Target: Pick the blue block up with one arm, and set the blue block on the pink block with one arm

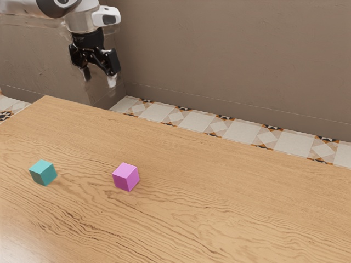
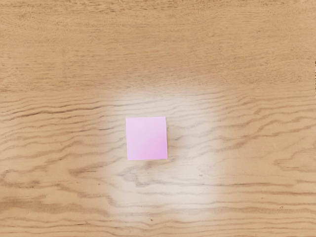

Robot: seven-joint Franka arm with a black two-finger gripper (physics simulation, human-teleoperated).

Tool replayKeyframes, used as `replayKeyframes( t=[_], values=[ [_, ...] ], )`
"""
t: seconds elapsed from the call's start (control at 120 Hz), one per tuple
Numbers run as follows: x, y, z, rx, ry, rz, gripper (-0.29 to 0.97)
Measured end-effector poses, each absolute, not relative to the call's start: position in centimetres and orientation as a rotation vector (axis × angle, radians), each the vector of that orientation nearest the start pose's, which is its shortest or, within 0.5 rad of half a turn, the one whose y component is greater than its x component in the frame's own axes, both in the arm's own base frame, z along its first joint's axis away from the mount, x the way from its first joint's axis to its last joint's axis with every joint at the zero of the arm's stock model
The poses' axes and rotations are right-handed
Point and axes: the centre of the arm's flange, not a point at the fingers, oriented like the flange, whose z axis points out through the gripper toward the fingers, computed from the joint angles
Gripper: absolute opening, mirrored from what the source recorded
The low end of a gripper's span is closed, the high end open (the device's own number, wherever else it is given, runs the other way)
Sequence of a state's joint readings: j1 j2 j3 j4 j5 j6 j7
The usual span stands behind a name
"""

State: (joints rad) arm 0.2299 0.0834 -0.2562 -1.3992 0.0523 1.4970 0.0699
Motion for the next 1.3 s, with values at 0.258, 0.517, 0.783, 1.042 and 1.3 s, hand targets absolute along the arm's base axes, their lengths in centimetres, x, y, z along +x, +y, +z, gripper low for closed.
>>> replayKeyframes(
  t=[0.258,0.517,0.783,1.042,1.3],
  values=[
    [55.2,-0.2,69.5,-3.074,0.476,0.000,0.68],
    [43.5,12.5,70.2,-2.992,0.047,0.267,0.68],
    [23.9,28.0,50.3,-3.139,-0.333,0.361,0.68],
    [20.7,35.5,39.7,-3.132,0.158,0.310,0.68],
    [30.7,32.3,33.1,-3.132,0.647,0.293,0.68]
  ],
)
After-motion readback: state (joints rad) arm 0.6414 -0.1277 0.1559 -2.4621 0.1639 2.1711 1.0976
